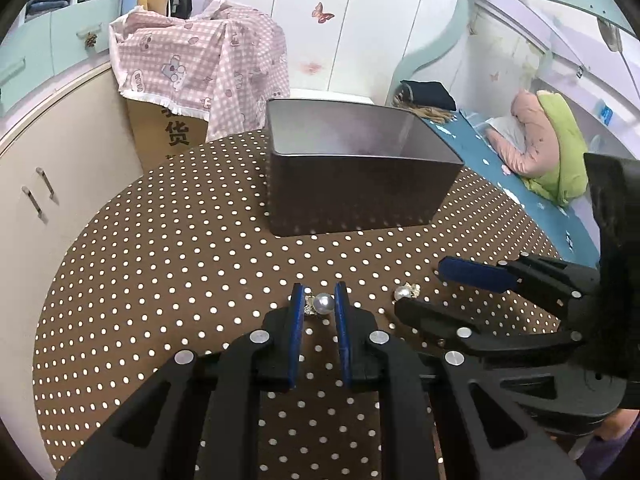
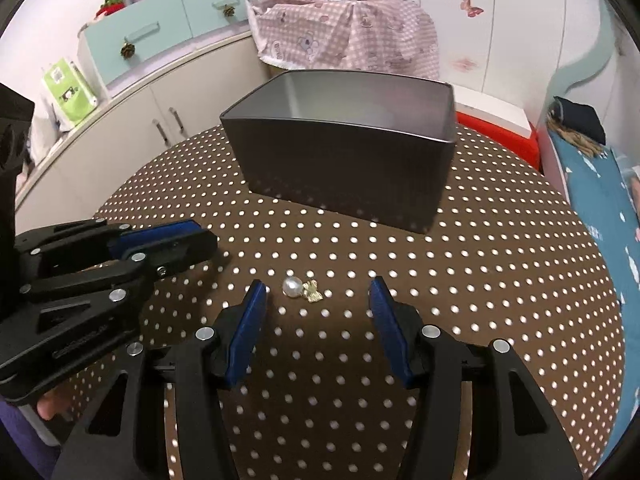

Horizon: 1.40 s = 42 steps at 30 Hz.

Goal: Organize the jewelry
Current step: 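Grasp a pearl earring with the left tool while the right tool grasps the other, then carry both pearl earrings into the box and open both tools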

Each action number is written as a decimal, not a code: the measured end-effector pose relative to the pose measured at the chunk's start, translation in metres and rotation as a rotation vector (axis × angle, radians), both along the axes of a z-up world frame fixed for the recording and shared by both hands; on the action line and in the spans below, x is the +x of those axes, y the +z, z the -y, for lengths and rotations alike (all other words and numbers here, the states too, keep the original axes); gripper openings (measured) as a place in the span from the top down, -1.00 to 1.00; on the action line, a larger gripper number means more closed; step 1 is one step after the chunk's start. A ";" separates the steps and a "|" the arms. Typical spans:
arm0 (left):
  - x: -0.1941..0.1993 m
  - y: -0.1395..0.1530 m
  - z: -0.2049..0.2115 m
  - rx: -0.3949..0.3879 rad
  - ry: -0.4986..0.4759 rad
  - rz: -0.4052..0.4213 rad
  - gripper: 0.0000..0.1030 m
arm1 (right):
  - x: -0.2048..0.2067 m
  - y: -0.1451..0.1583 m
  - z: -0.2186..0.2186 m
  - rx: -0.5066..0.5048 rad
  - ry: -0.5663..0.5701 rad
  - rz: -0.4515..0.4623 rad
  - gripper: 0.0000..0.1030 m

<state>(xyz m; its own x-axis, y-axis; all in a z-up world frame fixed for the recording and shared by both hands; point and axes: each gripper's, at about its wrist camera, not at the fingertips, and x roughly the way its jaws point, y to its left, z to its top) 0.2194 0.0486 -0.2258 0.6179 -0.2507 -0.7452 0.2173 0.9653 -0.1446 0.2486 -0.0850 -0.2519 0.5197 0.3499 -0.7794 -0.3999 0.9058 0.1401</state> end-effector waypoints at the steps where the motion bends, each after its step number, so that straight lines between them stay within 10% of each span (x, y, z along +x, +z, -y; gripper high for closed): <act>1: 0.001 0.000 -0.001 -0.004 -0.001 -0.001 0.73 | 0.001 0.000 -0.001 0.002 0.001 0.002 0.10; 9: 0.004 -0.003 -0.003 -0.021 -0.010 -0.010 0.73 | 0.000 -0.003 -0.012 -0.061 0.019 0.030 0.69; 42: 0.066 0.097 0.023 -0.091 -0.115 0.106 0.73 | 0.049 0.109 0.047 0.170 -0.092 0.141 0.71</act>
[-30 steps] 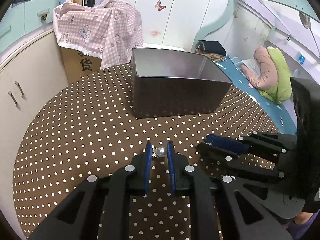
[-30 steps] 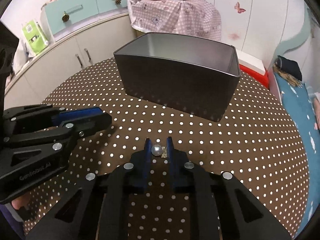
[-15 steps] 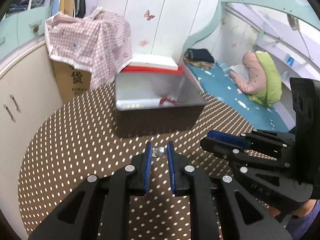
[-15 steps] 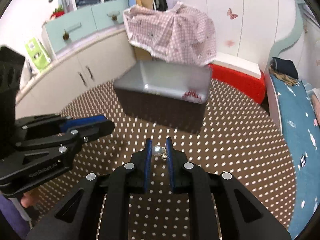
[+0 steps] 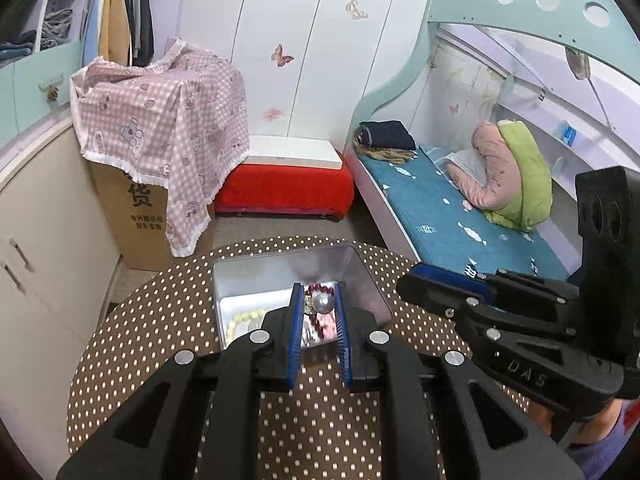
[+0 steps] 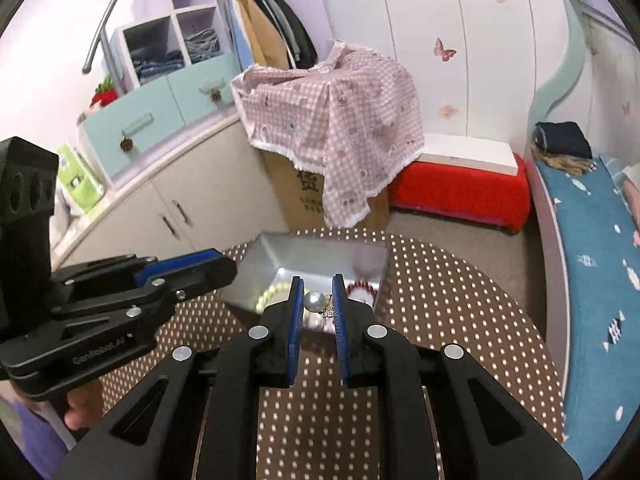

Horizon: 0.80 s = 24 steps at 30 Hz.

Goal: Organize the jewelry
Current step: 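Carry both pearl earrings into the box and open both tools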

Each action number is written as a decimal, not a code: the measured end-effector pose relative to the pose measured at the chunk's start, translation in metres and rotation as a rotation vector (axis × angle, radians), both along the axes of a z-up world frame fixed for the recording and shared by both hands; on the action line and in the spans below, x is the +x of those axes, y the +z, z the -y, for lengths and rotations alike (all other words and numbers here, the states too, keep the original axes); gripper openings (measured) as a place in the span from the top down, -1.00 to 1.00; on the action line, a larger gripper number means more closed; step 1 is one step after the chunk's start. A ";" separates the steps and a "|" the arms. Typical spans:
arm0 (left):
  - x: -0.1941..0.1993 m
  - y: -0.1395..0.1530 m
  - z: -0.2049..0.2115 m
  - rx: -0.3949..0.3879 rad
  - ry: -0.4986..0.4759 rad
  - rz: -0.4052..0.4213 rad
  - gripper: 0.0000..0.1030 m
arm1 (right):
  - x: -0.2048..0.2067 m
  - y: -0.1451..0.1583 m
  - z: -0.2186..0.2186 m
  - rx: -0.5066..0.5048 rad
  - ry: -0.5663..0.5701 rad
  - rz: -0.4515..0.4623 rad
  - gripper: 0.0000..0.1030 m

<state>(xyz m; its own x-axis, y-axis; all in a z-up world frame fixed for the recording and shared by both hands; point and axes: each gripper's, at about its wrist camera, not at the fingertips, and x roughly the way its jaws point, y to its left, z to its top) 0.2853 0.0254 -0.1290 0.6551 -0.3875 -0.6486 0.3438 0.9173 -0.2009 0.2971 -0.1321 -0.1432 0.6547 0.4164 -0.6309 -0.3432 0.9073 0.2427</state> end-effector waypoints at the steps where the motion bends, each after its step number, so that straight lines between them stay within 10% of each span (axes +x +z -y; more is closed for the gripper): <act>1: 0.005 -0.001 0.000 0.000 0.001 -0.011 0.73 | 0.005 -0.001 0.000 0.009 -0.001 -0.008 0.71; 24: 0.053 -0.049 -0.003 0.010 0.027 -0.168 0.68 | 0.051 -0.050 -0.012 0.045 -0.014 -0.126 0.71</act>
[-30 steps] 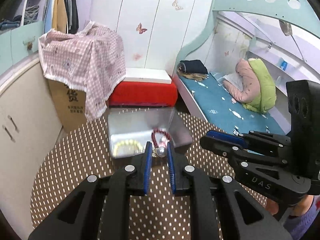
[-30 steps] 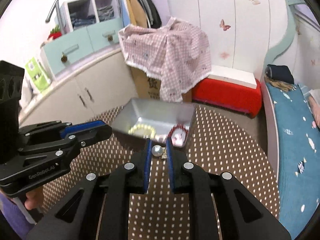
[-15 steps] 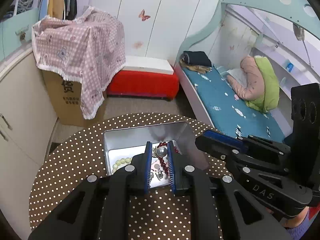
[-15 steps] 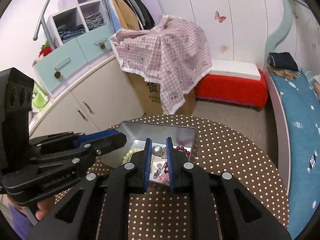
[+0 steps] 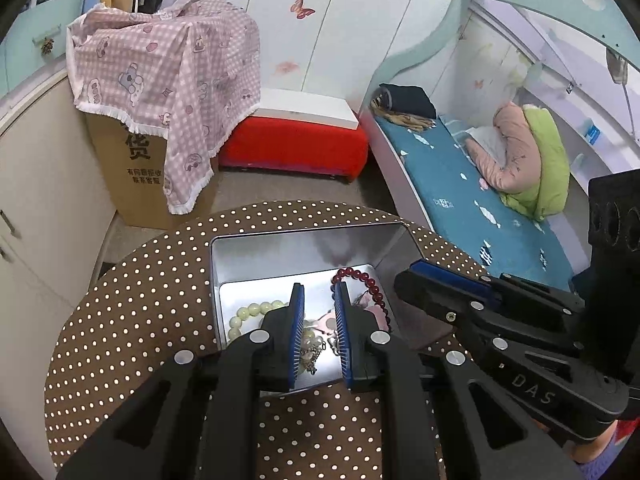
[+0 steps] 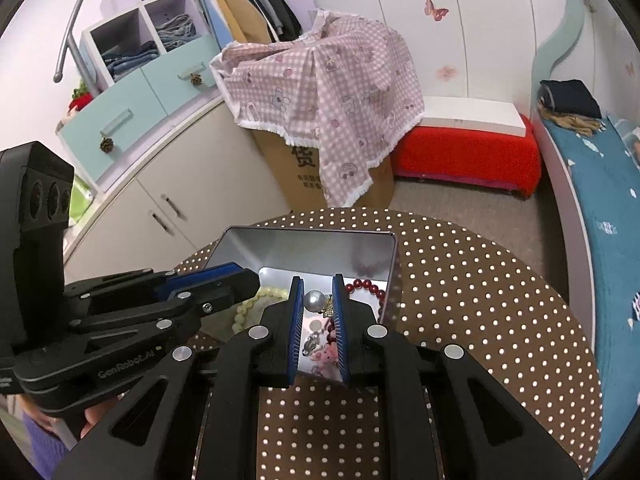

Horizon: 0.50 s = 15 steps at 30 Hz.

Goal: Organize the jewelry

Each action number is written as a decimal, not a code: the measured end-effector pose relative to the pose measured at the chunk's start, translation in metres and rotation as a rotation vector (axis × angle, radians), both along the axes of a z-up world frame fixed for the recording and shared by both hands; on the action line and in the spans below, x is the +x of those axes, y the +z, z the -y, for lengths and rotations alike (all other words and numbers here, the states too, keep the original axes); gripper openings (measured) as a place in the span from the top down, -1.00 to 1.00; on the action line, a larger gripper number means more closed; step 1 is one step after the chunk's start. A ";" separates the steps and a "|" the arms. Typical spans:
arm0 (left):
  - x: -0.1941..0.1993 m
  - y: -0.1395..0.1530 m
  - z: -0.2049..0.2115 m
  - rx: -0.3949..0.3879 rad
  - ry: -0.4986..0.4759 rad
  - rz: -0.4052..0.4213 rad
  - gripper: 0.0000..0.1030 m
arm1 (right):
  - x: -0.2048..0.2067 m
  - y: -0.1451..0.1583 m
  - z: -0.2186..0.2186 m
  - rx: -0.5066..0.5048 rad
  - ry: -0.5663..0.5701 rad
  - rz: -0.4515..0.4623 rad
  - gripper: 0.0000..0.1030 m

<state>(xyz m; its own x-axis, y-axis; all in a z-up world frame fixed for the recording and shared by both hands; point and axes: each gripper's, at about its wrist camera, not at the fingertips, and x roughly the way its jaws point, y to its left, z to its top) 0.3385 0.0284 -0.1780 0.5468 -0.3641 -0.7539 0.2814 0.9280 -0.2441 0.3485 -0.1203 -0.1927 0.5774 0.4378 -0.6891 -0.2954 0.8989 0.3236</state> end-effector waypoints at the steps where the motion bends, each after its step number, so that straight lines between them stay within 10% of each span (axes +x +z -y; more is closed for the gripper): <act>1: 0.000 0.000 0.000 0.003 -0.002 -0.002 0.64 | -0.001 0.000 0.000 0.002 -0.001 -0.001 0.71; 13: -0.011 0.010 0.000 -0.004 0.013 0.025 0.54 | -0.009 0.006 0.003 0.015 -0.003 0.016 0.67; 15: -0.015 0.014 -0.002 0.003 0.031 0.042 0.05 | -0.012 0.011 0.004 0.007 -0.012 0.027 0.65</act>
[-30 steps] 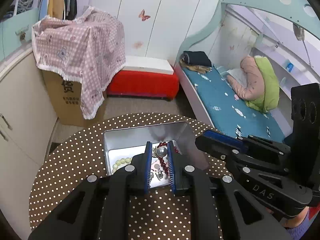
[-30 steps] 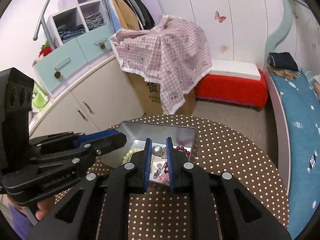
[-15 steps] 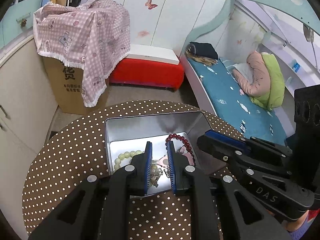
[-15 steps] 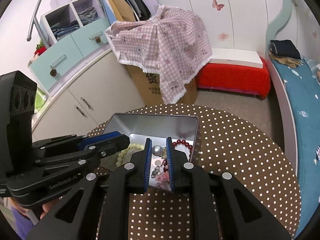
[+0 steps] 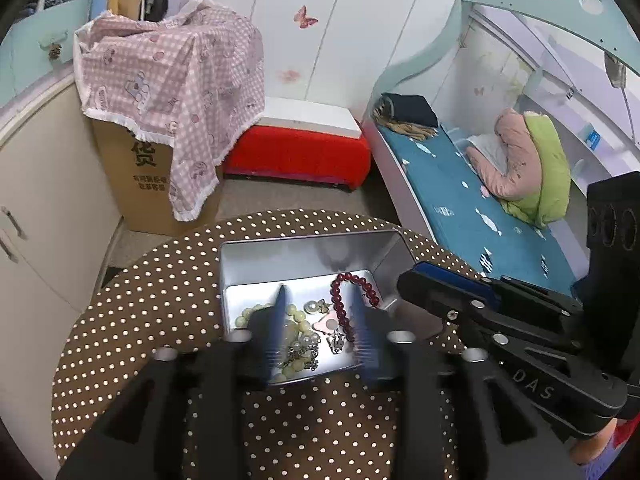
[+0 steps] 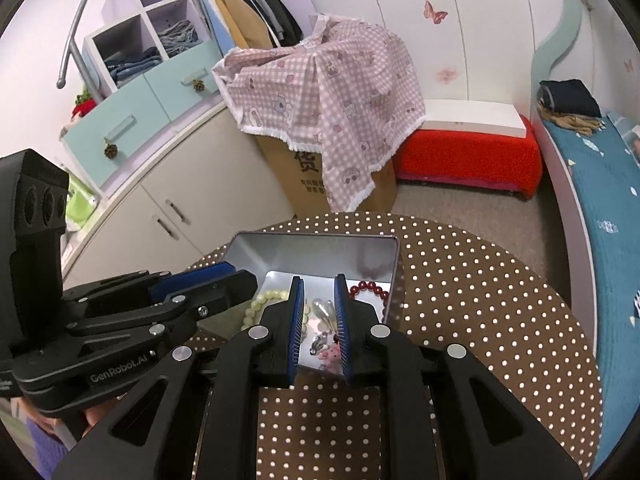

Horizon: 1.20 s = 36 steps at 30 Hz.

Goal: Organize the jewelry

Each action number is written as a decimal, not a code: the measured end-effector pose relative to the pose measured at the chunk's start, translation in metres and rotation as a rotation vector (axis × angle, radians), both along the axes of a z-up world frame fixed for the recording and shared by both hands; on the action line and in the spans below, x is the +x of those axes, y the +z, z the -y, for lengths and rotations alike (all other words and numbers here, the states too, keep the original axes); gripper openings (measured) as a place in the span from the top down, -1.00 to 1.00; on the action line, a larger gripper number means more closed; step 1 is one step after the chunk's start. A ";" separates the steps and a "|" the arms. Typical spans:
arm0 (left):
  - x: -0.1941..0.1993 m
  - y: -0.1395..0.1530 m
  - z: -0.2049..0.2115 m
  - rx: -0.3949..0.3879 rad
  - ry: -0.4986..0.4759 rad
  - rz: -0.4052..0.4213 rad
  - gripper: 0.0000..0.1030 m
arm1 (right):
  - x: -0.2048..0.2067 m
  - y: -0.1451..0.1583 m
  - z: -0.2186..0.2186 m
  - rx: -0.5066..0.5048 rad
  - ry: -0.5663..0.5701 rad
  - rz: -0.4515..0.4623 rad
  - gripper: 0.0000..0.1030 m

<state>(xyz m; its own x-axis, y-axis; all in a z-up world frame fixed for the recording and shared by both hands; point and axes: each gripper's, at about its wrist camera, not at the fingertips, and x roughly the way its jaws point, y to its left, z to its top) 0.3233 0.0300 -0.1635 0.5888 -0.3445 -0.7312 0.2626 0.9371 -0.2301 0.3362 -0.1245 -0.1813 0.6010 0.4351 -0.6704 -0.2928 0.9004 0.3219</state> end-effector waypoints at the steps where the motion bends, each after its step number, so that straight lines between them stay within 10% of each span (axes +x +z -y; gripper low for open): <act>1: -0.003 0.003 -0.001 0.002 0.012 0.018 -0.02 | -0.002 0.003 0.000 0.000 -0.003 0.004 0.62; 6: -0.019 0.021 -0.009 0.005 0.052 0.069 -0.23 | -0.018 0.020 0.012 0.009 -0.038 0.044 0.07; 14: -0.077 0.064 -0.012 0.014 0.096 0.207 -0.55 | -0.088 0.071 0.021 -0.047 -0.061 0.185 -0.17; 36: -0.269 0.147 0.005 0.154 0.226 0.592 -0.59 | -0.284 0.164 0.012 -0.201 -0.139 0.516 -0.46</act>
<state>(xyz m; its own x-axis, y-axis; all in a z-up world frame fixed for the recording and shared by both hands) 0.0538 0.0247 -0.0165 0.9528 -0.0821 -0.2923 0.0962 0.9948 0.0341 0.0525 -0.1363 -0.0172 0.9151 0.2231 -0.3358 -0.2413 0.9704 -0.0129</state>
